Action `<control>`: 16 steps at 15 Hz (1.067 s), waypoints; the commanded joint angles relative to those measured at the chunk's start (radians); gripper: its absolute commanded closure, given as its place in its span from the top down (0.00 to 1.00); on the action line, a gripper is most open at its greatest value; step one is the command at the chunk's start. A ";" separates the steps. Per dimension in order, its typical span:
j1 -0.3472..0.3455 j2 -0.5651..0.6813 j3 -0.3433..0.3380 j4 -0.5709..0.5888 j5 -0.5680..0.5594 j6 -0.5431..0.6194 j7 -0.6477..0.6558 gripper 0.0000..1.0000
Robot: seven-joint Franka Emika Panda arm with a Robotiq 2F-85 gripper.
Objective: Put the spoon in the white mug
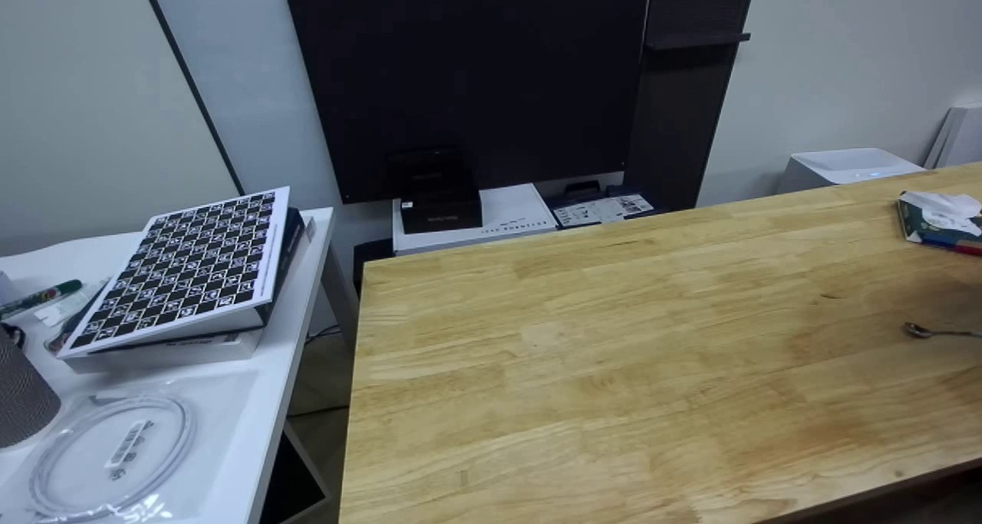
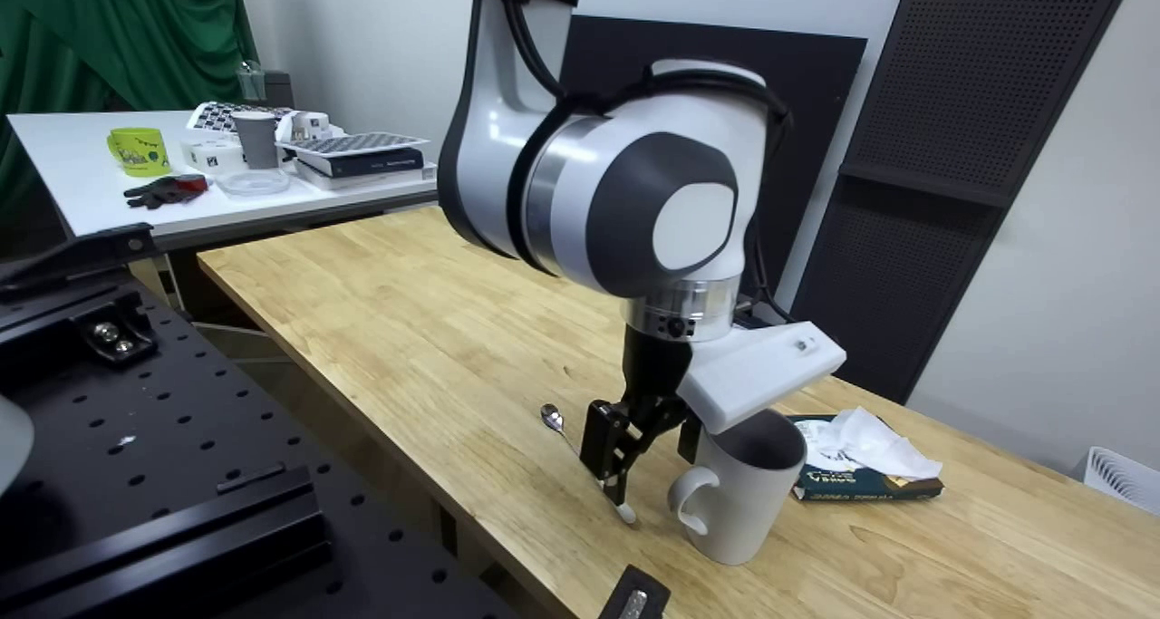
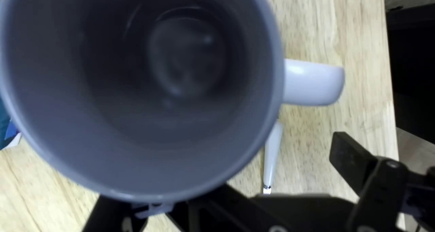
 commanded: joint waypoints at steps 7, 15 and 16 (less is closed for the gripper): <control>0.035 0.033 -0.007 0.017 -0.033 0.058 0.095 1.00; 0.092 0.107 -0.017 0.057 -0.037 0.063 0.164 1.00; 0.099 0.117 -0.021 0.063 -0.038 0.065 0.168 1.00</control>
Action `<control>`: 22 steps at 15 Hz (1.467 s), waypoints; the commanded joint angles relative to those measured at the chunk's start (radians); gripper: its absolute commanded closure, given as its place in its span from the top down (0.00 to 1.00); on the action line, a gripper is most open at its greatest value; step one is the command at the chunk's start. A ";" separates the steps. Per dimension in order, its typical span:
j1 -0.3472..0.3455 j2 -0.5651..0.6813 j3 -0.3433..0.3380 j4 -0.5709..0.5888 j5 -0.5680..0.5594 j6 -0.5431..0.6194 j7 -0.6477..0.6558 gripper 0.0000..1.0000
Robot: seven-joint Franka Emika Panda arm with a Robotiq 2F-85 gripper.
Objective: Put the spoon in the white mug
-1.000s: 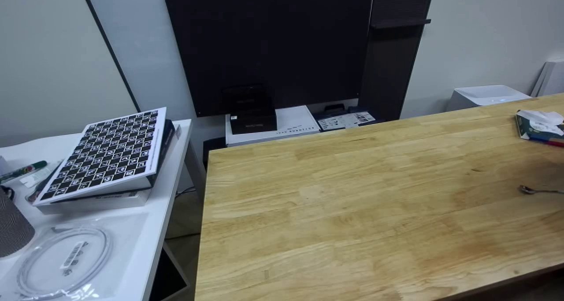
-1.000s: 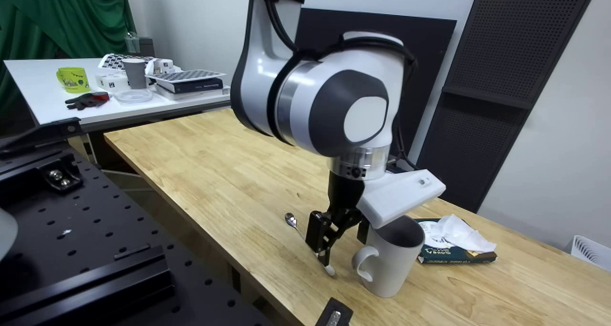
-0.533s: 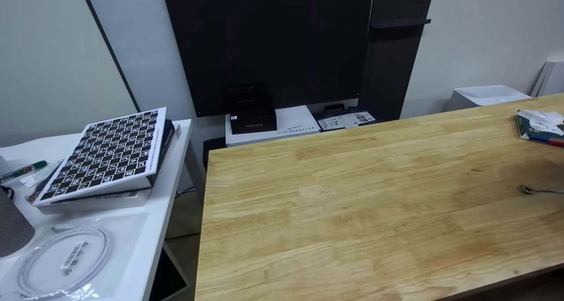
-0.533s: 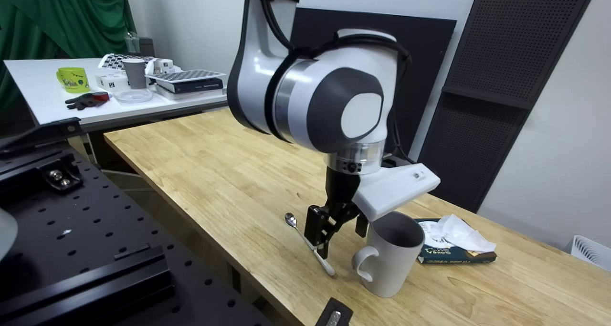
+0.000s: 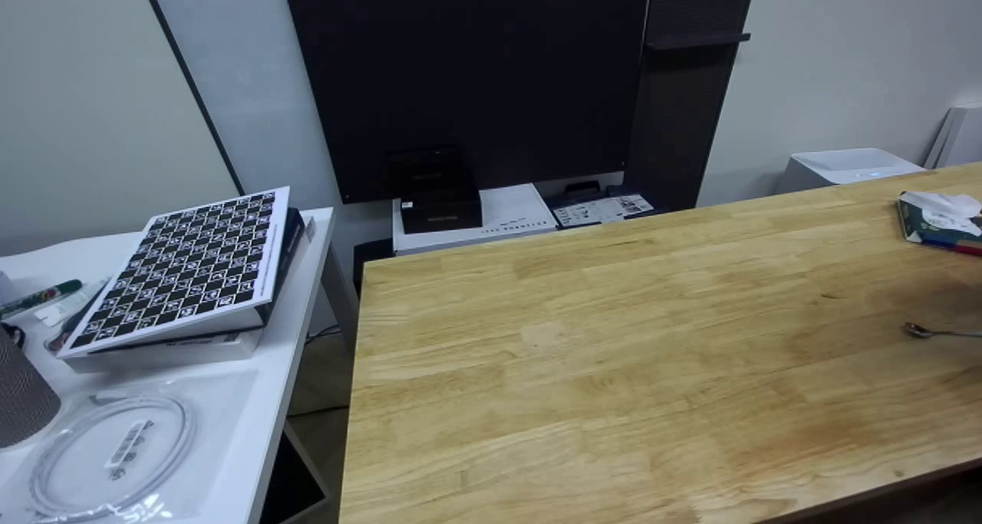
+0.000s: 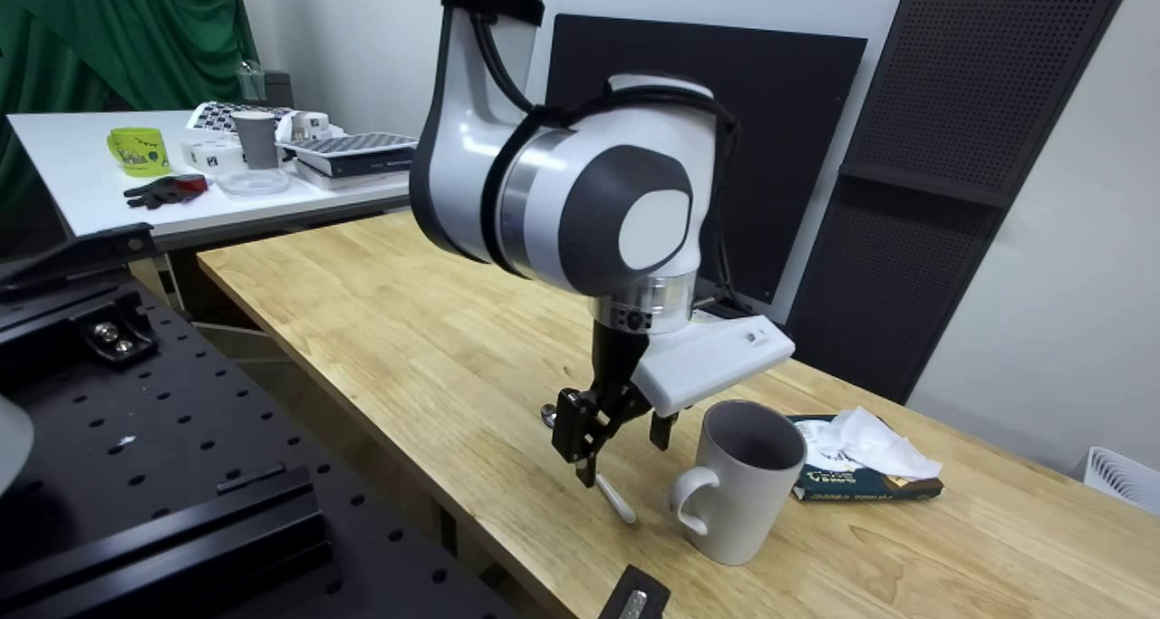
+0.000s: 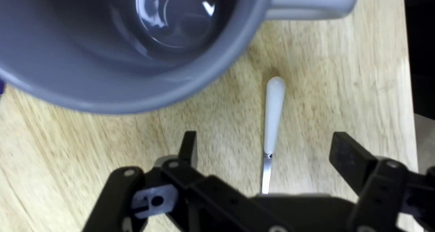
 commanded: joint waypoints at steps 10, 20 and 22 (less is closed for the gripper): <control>-0.001 0.140 -0.008 0.110 -0.036 0.022 0.073 1.00; 0.001 0.171 -0.013 0.130 -0.038 0.023 0.087 0.75; 0.004 0.173 -0.015 0.132 -0.037 0.021 0.089 0.67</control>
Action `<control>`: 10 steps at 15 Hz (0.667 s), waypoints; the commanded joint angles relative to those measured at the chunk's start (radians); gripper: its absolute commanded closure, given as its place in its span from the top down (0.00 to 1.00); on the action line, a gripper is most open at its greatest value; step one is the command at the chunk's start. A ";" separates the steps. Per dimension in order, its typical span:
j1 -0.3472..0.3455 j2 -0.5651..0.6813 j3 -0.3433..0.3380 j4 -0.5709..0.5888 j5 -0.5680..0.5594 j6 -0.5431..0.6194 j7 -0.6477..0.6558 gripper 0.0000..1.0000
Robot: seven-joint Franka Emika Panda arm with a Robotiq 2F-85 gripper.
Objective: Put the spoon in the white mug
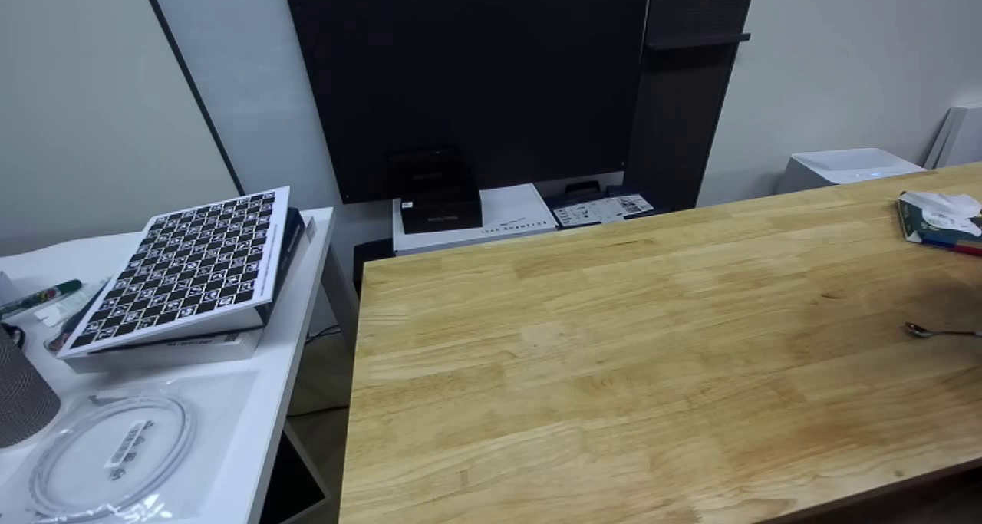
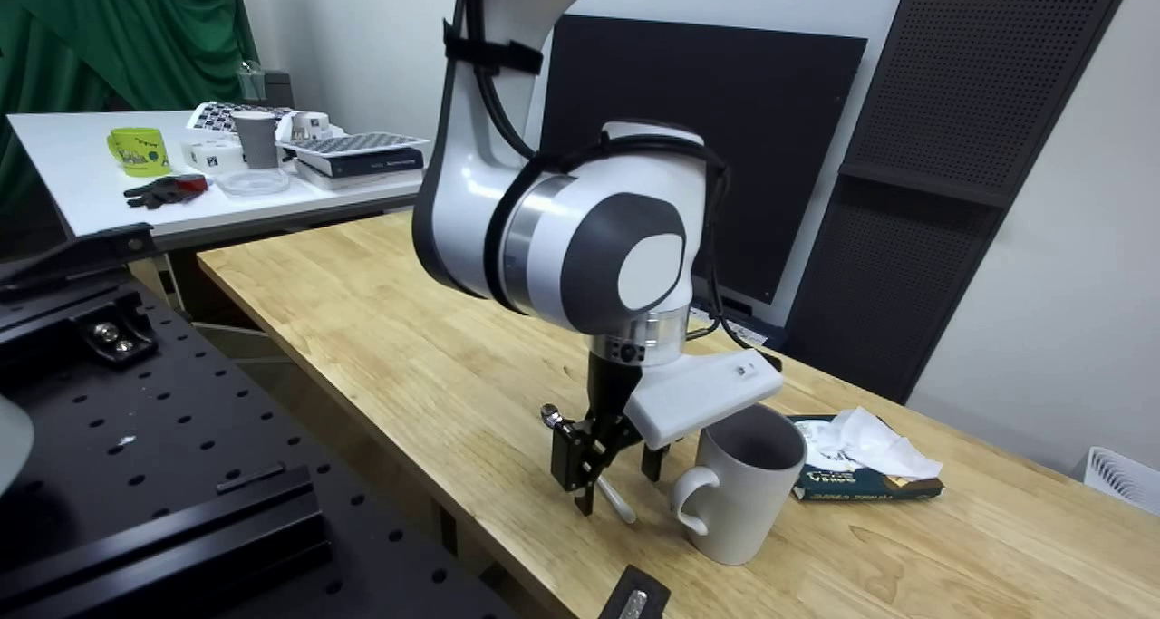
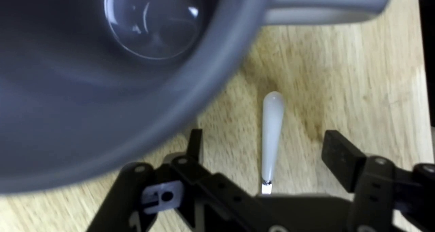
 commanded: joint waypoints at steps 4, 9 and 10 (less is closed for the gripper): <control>-0.008 0.086 -0.007 0.073 -0.031 0.023 0.063 0.39; 0.008 0.084 -0.021 0.074 -0.027 0.021 0.079 0.07; 0.011 0.084 -0.024 0.075 -0.027 0.021 0.082 0.01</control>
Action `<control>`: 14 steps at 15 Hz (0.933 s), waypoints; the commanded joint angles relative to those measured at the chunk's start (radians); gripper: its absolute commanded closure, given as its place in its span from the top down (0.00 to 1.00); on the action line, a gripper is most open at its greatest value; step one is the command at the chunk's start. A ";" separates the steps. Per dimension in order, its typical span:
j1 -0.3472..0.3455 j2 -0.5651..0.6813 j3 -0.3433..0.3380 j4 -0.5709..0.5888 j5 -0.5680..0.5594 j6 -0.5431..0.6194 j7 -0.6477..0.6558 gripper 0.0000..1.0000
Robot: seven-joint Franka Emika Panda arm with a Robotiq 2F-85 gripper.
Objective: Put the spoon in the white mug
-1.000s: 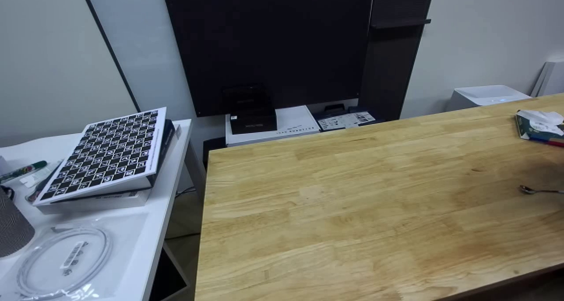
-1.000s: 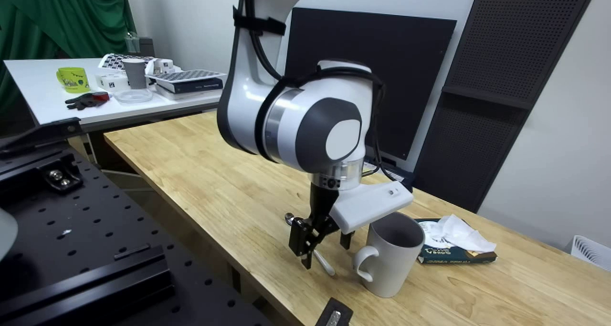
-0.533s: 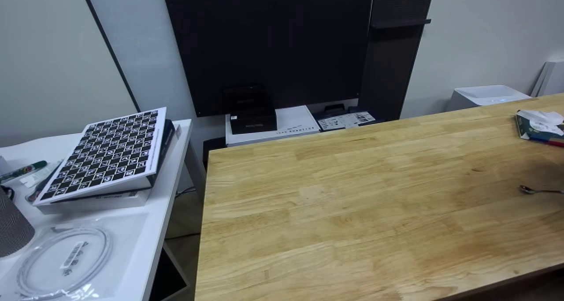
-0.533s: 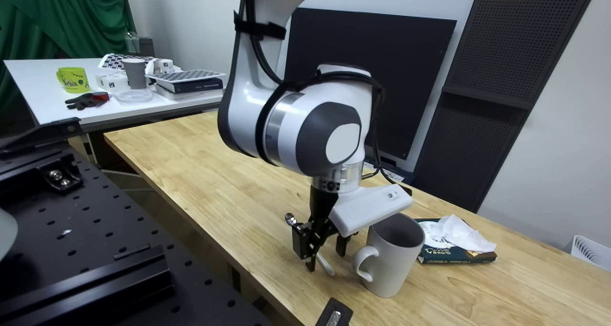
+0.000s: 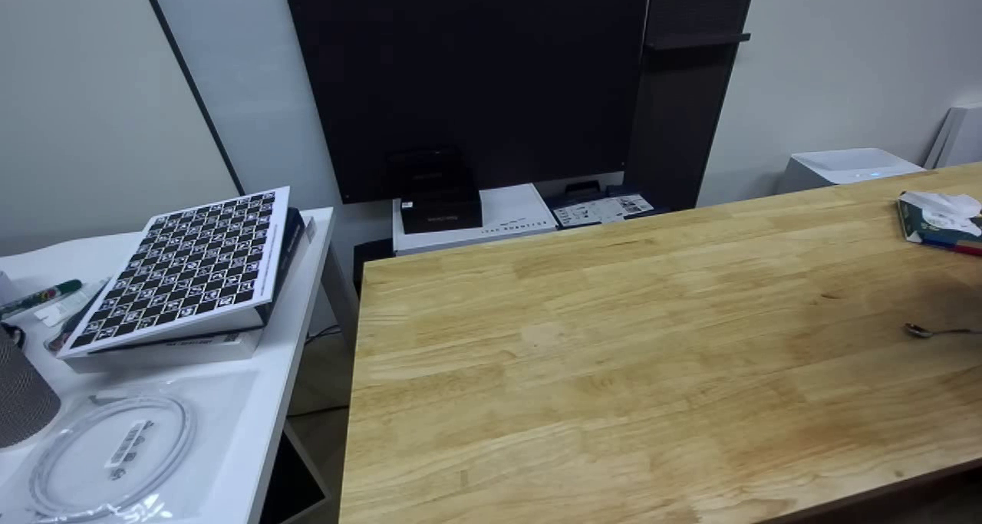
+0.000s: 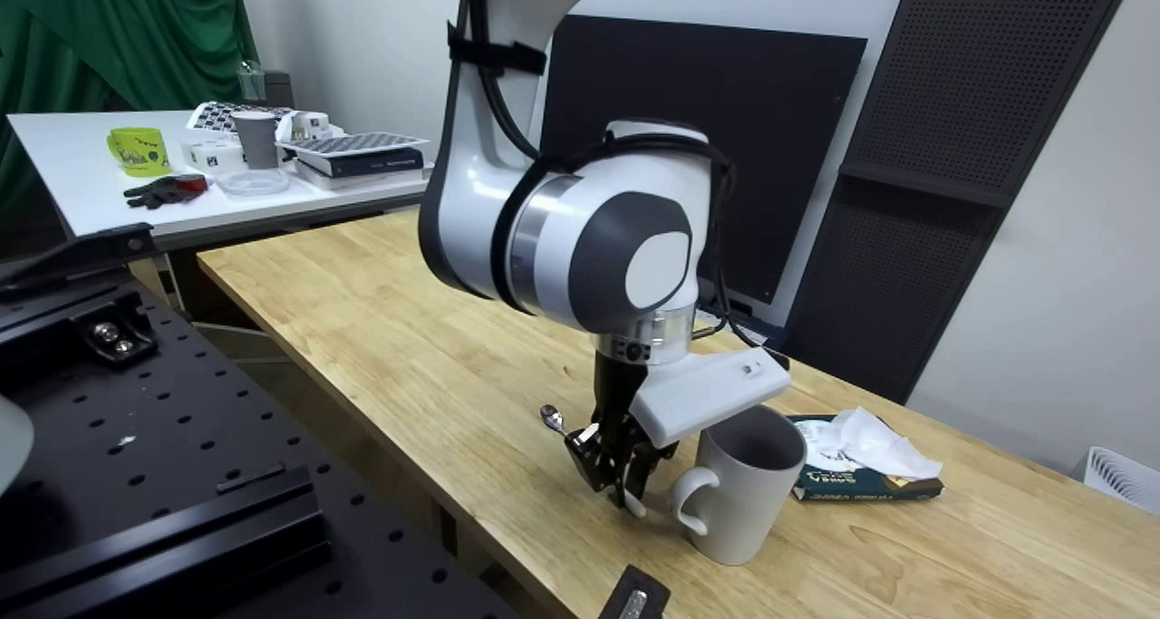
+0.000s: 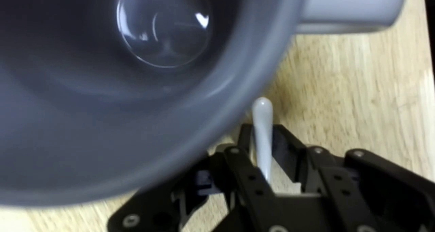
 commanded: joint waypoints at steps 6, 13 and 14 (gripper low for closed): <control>0.077 0.065 -0.070 0.058 -0.021 0.009 0.074 0.05; 0.209 0.014 -0.059 0.051 -0.024 -0.017 0.147 0.05; 0.221 0.009 -0.059 0.048 -0.030 -0.010 0.157 0.05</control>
